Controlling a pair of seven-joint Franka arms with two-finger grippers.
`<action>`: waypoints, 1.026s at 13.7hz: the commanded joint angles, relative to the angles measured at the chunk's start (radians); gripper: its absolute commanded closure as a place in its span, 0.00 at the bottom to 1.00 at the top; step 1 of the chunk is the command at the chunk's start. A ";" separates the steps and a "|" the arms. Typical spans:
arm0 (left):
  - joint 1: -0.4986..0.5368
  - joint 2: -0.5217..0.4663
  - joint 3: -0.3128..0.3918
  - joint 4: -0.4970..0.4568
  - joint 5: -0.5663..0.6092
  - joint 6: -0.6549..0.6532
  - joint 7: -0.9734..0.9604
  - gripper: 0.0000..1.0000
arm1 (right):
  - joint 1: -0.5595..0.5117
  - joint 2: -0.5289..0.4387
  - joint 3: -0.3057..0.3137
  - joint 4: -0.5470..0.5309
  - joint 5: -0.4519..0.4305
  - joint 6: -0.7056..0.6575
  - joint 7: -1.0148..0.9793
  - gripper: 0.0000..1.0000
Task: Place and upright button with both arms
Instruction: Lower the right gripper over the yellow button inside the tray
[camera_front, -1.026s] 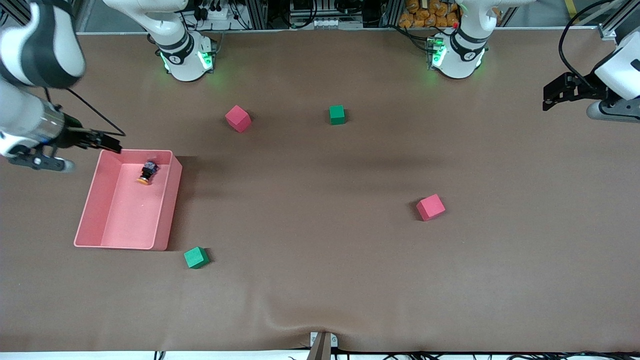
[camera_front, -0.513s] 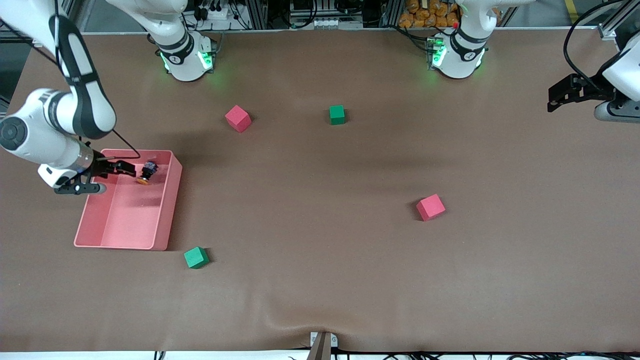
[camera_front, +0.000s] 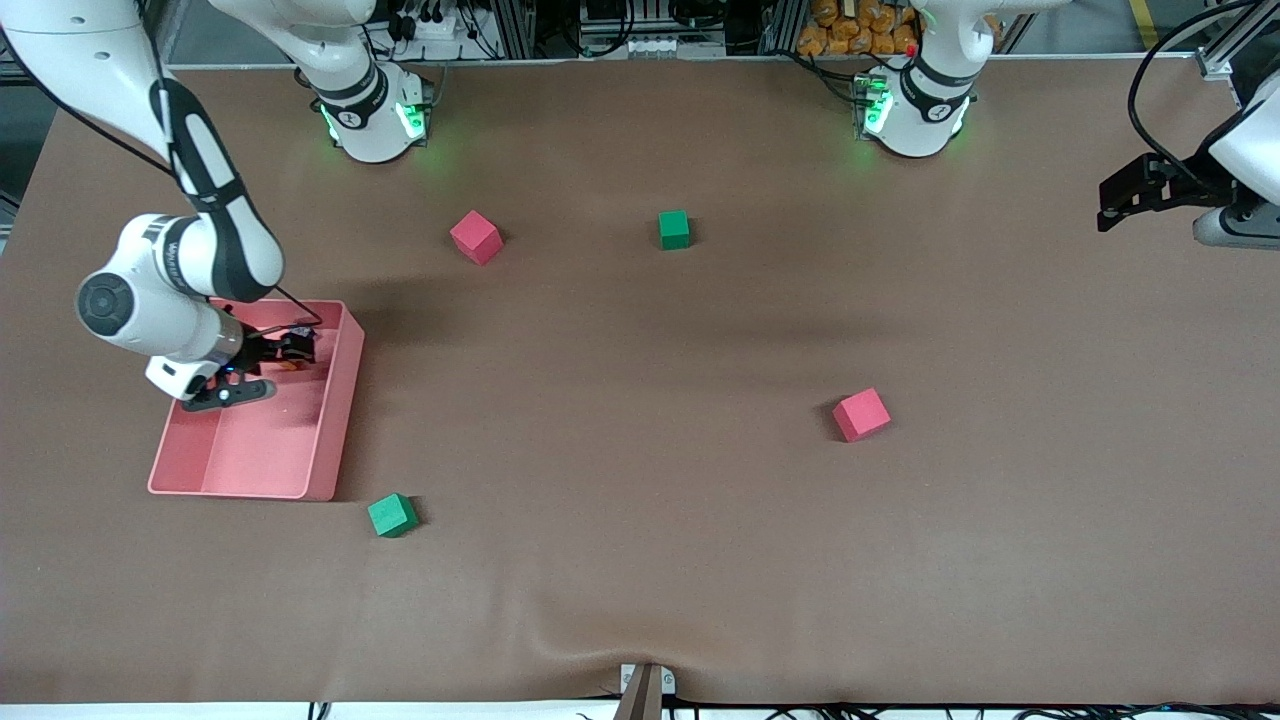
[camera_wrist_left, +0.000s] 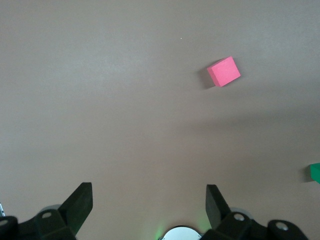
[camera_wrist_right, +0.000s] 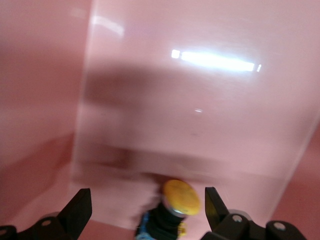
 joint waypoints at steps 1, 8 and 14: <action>0.009 -0.003 -0.003 0.009 -0.002 -0.003 0.021 0.00 | -0.013 -0.011 -0.005 -0.006 0.000 -0.025 -0.012 0.00; 0.037 -0.015 -0.005 -0.004 -0.002 -0.003 0.021 0.00 | -0.056 -0.016 -0.005 -0.011 0.000 -0.100 0.345 0.00; 0.039 -0.015 -0.003 -0.007 -0.003 -0.003 0.021 0.00 | -0.036 0.033 -0.003 -0.057 0.000 -0.047 0.446 0.00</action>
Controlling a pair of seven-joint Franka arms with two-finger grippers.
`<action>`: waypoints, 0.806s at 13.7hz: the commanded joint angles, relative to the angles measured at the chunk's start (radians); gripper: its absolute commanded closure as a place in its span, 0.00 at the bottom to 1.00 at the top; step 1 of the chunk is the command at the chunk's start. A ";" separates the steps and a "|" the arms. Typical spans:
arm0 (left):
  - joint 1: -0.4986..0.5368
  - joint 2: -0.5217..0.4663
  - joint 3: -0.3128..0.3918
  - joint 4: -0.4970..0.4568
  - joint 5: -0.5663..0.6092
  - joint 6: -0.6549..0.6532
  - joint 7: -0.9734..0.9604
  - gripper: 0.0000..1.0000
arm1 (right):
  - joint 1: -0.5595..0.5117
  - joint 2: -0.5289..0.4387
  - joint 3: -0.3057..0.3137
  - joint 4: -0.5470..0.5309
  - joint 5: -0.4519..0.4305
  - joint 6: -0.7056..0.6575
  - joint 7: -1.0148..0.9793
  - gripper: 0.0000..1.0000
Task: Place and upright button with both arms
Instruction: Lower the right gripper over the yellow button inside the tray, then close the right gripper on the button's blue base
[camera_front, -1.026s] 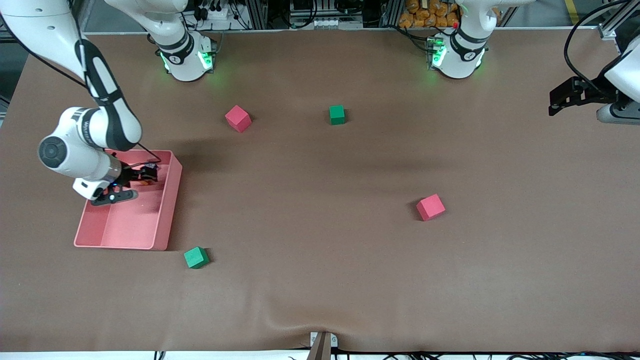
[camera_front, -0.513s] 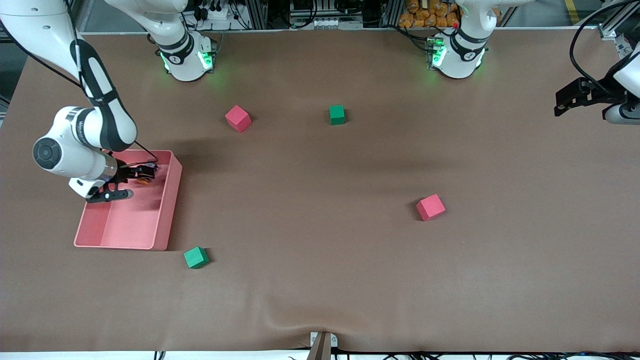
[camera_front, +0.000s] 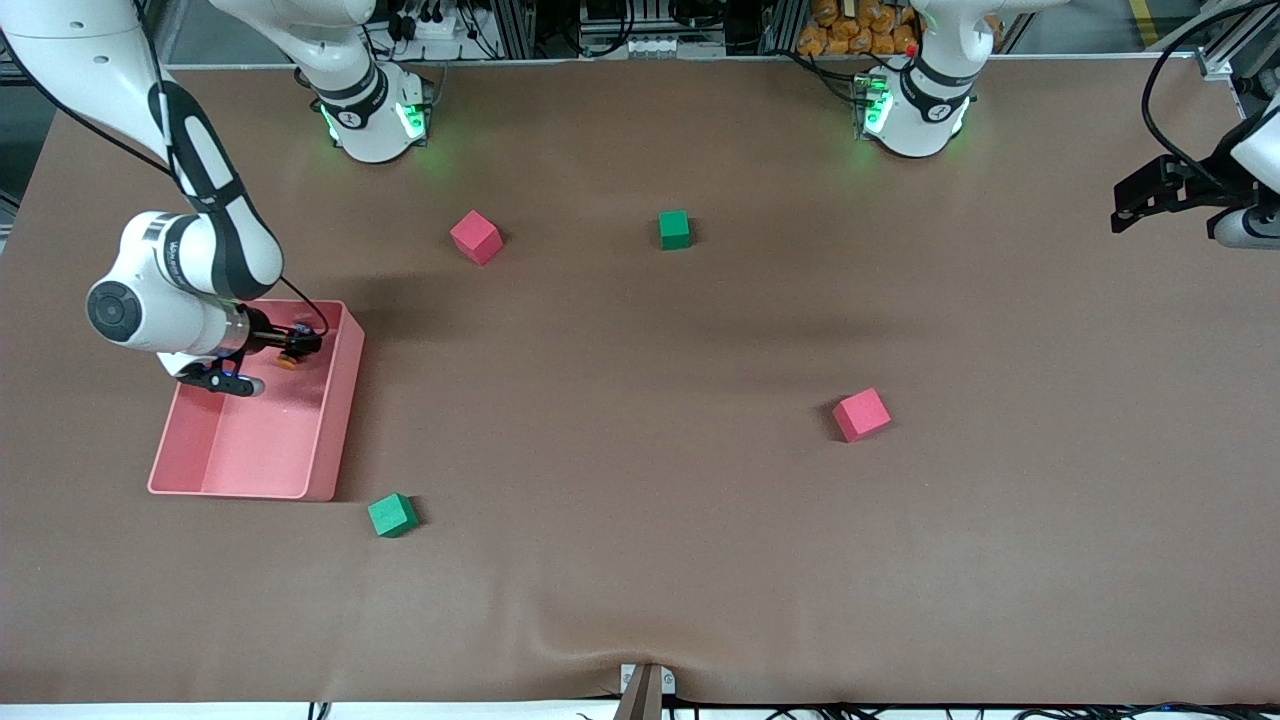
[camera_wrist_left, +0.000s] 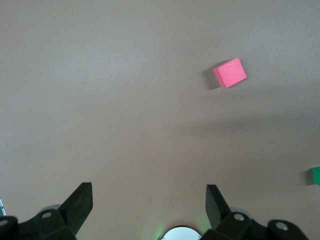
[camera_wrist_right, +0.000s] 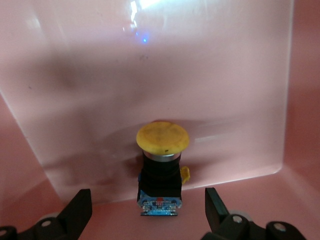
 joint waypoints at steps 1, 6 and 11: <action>0.012 -0.015 -0.004 -0.007 -0.002 -0.003 0.021 0.00 | 0.008 0.044 0.001 -0.011 -0.002 0.059 0.025 0.00; 0.010 -0.012 -0.004 -0.008 -0.002 -0.003 0.021 0.00 | 0.004 0.071 0.001 -0.003 -0.002 0.082 -0.031 0.84; 0.010 -0.012 -0.005 -0.014 -0.002 -0.001 0.021 0.00 | 0.005 0.065 0.001 0.107 -0.002 0.056 -0.218 0.96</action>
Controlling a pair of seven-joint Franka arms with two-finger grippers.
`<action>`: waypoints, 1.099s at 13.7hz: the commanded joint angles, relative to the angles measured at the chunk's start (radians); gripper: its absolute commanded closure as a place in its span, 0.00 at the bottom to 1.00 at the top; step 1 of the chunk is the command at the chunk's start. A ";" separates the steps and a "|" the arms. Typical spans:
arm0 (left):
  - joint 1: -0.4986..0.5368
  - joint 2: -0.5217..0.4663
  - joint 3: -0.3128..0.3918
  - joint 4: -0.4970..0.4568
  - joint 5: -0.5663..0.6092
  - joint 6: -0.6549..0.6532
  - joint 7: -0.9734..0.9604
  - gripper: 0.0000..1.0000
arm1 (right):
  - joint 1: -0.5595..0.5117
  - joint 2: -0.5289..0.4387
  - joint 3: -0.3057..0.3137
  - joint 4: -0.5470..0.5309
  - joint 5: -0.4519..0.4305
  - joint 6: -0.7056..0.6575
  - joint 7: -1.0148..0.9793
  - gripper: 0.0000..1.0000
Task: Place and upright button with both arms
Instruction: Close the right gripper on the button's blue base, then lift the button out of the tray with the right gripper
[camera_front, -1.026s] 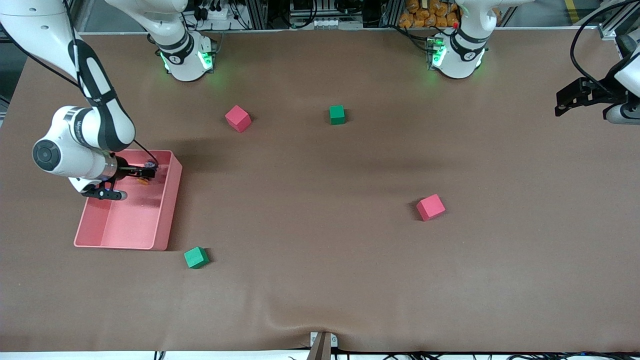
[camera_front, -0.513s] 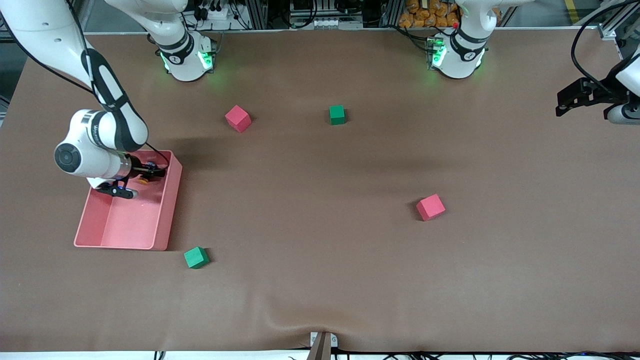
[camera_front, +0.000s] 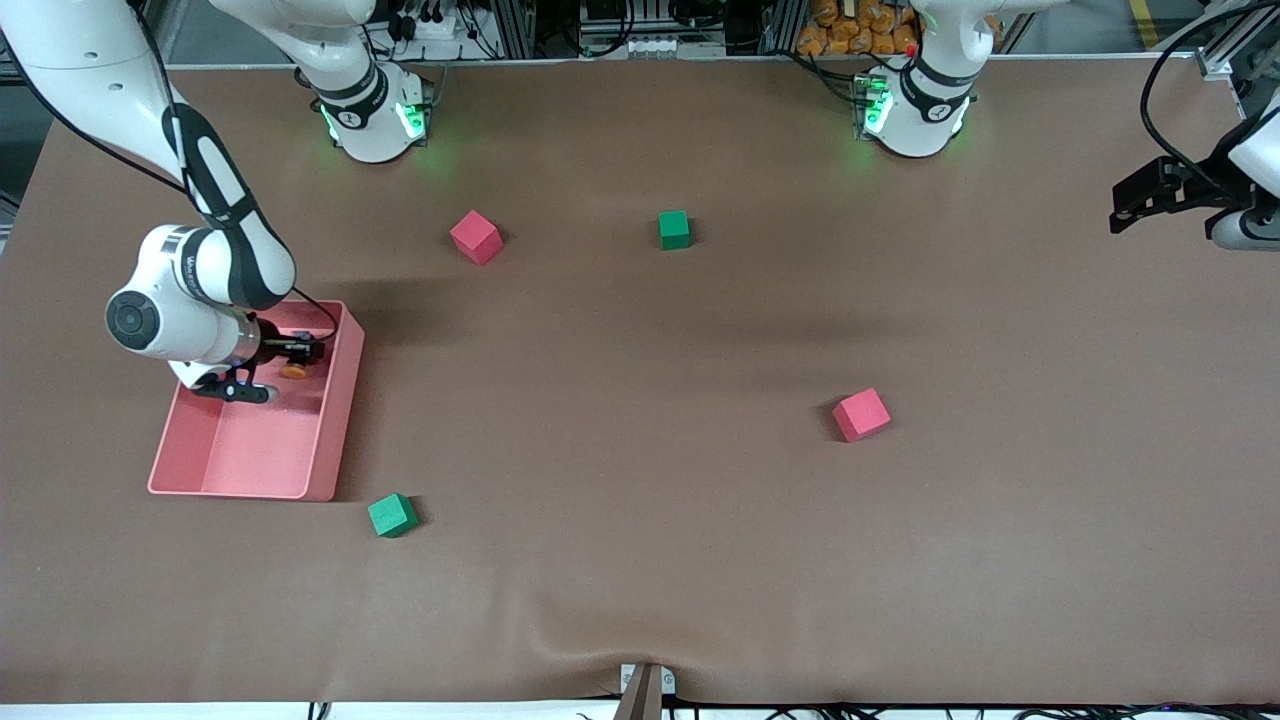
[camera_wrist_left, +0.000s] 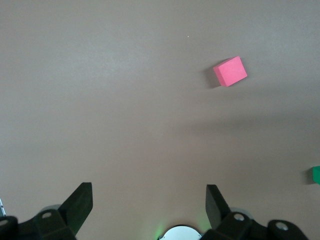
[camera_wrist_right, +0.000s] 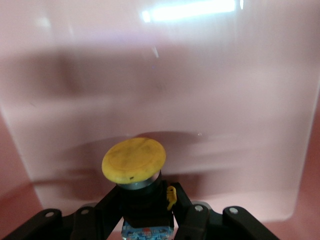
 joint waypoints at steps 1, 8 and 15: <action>0.009 -0.012 -0.005 -0.006 -0.002 -0.001 0.021 0.00 | 0.003 0.001 -0.001 0.088 0.000 -0.036 -0.108 0.96; 0.003 -0.007 -0.013 -0.005 -0.003 0.005 0.020 0.00 | 0.041 -0.011 0.101 0.430 0.000 -0.356 -0.259 0.95; 0.005 0.001 -0.013 -0.009 -0.003 0.039 0.020 0.00 | 0.364 0.004 0.119 0.533 0.017 -0.394 -0.267 0.95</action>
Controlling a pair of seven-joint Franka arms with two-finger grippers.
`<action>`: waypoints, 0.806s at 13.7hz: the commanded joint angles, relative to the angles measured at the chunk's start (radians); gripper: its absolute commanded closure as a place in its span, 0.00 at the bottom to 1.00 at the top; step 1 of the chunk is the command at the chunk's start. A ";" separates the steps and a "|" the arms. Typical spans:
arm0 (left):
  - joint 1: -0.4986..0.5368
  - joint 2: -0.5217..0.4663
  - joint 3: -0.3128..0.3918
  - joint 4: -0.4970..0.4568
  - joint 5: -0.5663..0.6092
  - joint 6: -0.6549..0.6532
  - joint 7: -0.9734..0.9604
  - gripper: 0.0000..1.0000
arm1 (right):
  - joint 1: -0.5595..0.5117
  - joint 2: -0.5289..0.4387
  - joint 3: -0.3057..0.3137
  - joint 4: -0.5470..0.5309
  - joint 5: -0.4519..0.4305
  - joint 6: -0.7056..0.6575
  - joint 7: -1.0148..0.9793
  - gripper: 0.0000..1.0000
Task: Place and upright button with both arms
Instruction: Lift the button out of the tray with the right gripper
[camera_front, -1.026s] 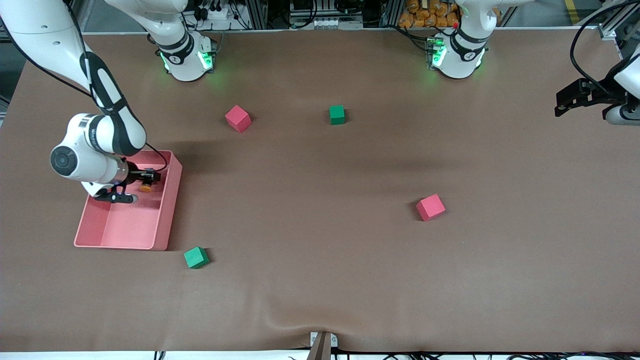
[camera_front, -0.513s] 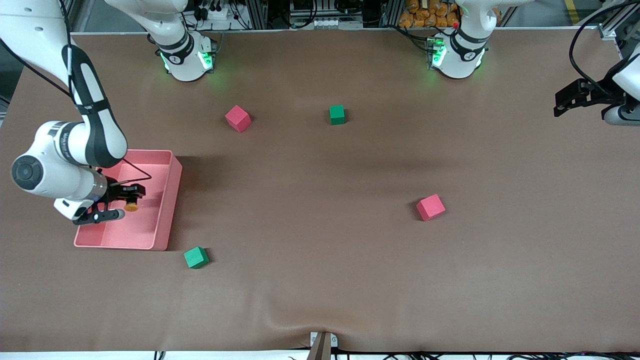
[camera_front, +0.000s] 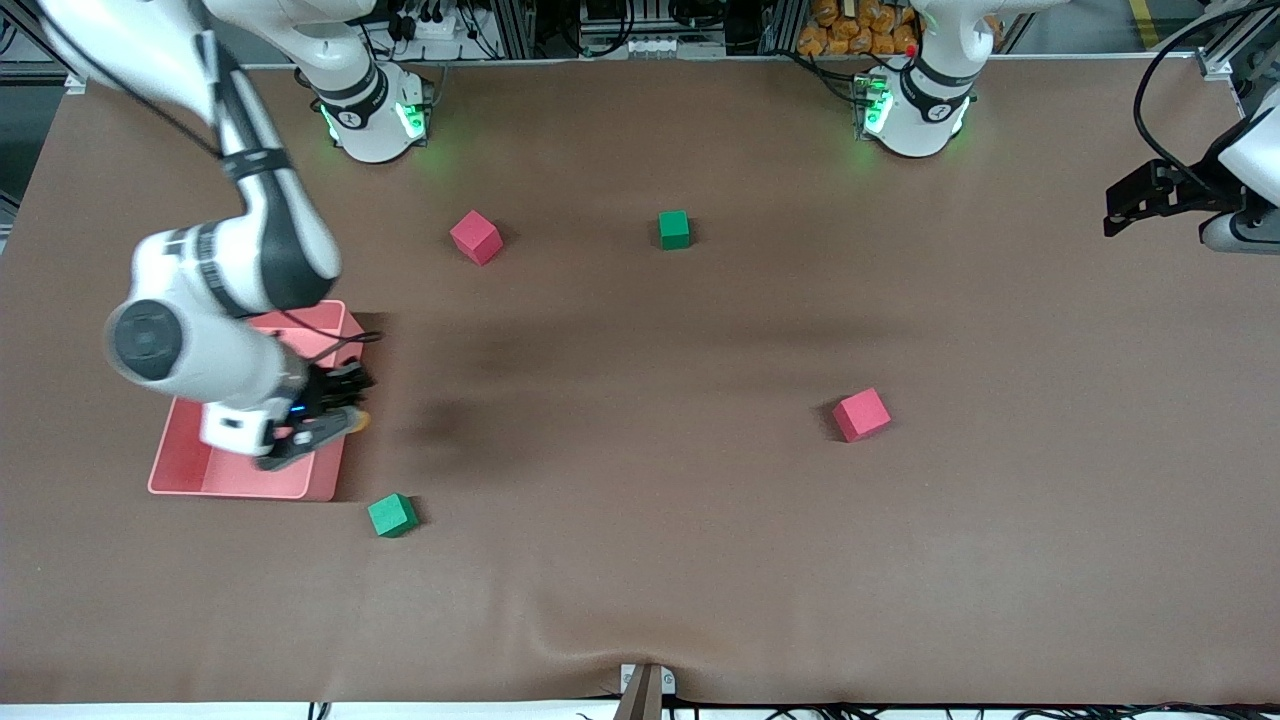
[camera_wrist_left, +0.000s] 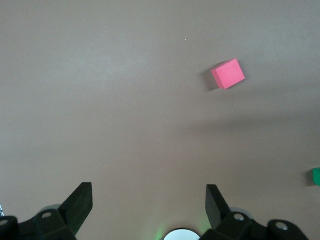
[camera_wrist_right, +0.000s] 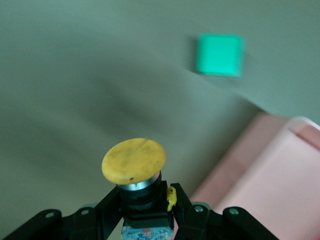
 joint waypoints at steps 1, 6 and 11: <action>0.007 -0.002 -0.003 -0.008 -0.003 0.015 0.020 0.00 | 0.138 0.025 -0.011 0.064 0.044 -0.017 0.062 0.95; 0.007 -0.002 -0.003 -0.006 -0.003 0.017 0.020 0.00 | 0.384 0.189 -0.012 0.242 0.073 -0.004 0.377 0.94; 0.007 -0.001 -0.003 -0.012 -0.003 0.024 0.020 0.00 | 0.493 0.362 -0.012 0.412 0.071 0.116 0.648 0.94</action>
